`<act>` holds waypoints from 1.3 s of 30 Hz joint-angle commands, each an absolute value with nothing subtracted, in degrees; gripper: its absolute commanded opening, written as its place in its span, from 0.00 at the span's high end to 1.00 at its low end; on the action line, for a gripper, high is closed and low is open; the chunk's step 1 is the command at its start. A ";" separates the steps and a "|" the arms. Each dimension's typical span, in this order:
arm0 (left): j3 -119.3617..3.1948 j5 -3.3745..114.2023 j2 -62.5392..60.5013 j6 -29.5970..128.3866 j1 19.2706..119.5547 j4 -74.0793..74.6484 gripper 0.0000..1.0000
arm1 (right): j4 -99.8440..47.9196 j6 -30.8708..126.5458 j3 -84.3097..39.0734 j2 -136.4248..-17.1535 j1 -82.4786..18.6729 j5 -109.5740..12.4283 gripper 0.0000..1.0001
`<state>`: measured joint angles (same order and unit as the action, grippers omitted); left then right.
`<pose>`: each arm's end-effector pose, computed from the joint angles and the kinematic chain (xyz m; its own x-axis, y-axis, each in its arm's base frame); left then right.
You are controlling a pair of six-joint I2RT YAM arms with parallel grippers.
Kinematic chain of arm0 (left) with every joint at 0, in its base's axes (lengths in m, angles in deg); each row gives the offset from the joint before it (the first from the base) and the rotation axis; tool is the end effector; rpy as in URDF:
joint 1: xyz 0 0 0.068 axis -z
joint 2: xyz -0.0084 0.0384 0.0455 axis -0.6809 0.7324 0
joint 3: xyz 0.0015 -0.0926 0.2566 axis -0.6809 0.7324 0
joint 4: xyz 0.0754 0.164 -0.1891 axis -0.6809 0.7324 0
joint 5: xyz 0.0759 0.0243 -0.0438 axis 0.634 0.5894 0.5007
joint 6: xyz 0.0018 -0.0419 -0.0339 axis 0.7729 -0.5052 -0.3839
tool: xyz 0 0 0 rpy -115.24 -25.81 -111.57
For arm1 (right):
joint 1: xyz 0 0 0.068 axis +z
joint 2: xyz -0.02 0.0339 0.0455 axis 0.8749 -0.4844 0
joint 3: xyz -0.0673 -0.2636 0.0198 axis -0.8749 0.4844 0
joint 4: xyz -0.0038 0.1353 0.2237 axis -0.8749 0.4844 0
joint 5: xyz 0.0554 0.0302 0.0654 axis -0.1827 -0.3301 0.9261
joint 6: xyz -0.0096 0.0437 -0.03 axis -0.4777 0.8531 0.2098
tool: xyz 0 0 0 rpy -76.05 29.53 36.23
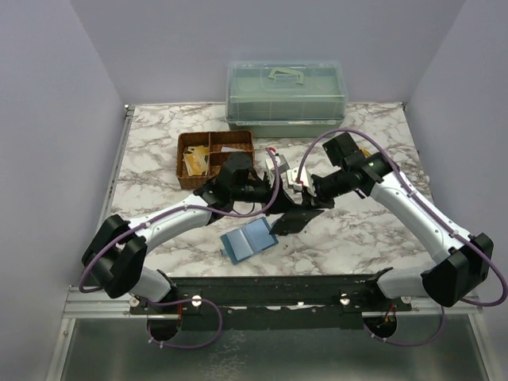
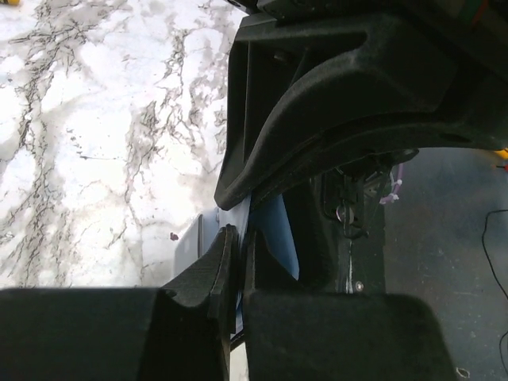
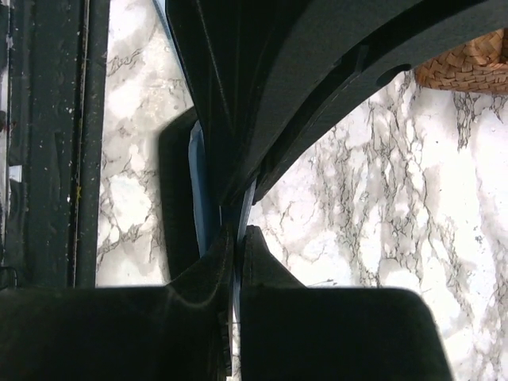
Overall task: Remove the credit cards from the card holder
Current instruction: Remove the credit card from the card holder.
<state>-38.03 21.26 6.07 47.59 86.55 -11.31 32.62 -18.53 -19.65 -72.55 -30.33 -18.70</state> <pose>0.2173 -0.2405 0.2743 -0.4282 0.1722 -0.8871 0.9025 0.1319 -0.4101 0.2077 0.1487 0.3212 0.1621 -0.6990 -0.6965 -0.9868 -0.1184 -0.1107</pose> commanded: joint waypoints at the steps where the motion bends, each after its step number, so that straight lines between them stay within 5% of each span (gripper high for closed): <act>1: -39.31 25.21 5.12 50.80 86.47 -5.64 1.00 | 31.55 -15.29 -19.50 -72.96 -29.49 -16.87 0.97; 7: -35.60 35.18 1.17 44.77 86.71 -6.45 1.00 | 27.06 -3.86 -21.10 -71.24 -31.42 -16.49 0.34; 18: -20.58 67.63 -7.89 45.45 99.82 -29.90 1.00 | -3.11 35.86 -3.38 -59.76 -51.16 10.13 0.02; 23: -23.21 86.04 -1.48 56.10 109.82 -35.39 1.00 | -17.08 59.09 -1.14 -58.85 -56.62 21.55 0.11; 27: -24.60 88.99 2.46 57.96 111.02 -39.38 1.00 | -23.14 69.14 0.09 -59.36 -56.64 24.31 0.23; 35: -27.58 92.21 6.56 58.94 111.99 -44.32 1.00 | -23.46 68.58 9.70 -56.62 -56.64 17.84 0.57; 39: -29.40 92.96 8.51 59.46 113.02 -45.02 1.00 | -22.19 65.41 10.23 -57.99 -56.64 14.59 0.63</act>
<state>-26.14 90.00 6.97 57.86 111.69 -38.78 -20.93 66.50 9.95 -57.40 -56.60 18.11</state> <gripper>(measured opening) 0.039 0.384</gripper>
